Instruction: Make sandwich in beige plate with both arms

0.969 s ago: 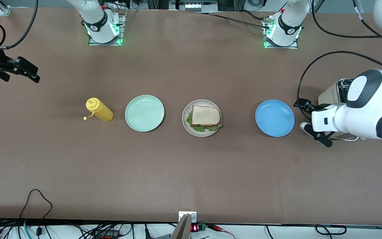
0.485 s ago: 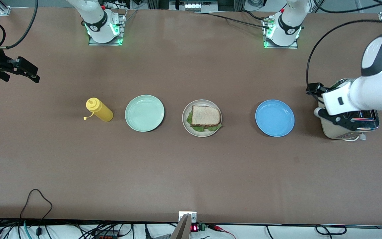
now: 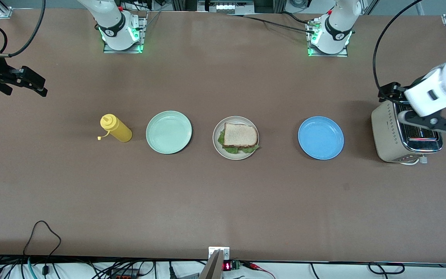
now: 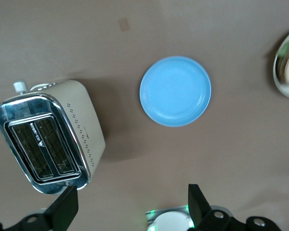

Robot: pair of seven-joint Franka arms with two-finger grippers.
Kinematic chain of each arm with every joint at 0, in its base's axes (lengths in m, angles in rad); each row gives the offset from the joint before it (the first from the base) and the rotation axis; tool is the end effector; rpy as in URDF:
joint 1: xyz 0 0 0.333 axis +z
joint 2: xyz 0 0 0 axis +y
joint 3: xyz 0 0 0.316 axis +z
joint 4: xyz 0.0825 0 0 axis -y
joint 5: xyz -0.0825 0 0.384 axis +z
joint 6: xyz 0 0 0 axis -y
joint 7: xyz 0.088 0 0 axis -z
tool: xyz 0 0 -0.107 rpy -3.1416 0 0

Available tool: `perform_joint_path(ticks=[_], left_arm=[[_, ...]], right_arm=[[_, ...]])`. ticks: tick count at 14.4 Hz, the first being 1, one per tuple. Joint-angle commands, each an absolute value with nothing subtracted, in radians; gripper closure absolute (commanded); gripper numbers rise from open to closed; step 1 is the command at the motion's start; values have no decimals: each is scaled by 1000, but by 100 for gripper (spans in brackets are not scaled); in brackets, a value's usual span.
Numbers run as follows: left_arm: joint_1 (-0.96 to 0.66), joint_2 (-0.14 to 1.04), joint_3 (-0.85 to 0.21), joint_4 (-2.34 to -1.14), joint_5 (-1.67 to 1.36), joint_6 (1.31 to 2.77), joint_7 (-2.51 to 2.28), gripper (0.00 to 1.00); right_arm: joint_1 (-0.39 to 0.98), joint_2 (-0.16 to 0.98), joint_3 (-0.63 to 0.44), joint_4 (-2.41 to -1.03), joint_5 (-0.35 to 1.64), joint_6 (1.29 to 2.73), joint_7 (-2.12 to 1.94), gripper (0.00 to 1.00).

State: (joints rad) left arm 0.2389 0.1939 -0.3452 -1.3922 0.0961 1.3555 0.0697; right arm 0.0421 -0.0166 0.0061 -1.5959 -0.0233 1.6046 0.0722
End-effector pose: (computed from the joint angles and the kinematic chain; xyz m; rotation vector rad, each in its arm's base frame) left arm 0.5854 -0.0304 0.5853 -3.0782 0.2577 0.3395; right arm 0.5521 0.0242 0.6248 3.1193 -0.0367 0.0416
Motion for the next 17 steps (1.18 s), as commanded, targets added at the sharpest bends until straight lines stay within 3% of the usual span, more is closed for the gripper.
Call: perform_joint_path(ticks=[1,4,7,11,17], left_arm=[[79,65,-122,-1523,34,1483,6,0],[-43,-27,44,-1649,-21,1590,18,0],[-55,-129,48,-1790,9,1686,11,0],[-58,-132,38,-1776,35,1576,18,0],[-64,-87,31,-1715,35,1562,21,0]], right_arm=[[35,-41,15,-1623,-11,1621,55,0],[35,-41,14,-1623,-9,1628,55,0],[35,-41,15,-1623,-9,1628,55,0],[35,-41,14,-1623,-9,1628,55,0],[35,-41,14,-1623,-9,1628,57,0]])
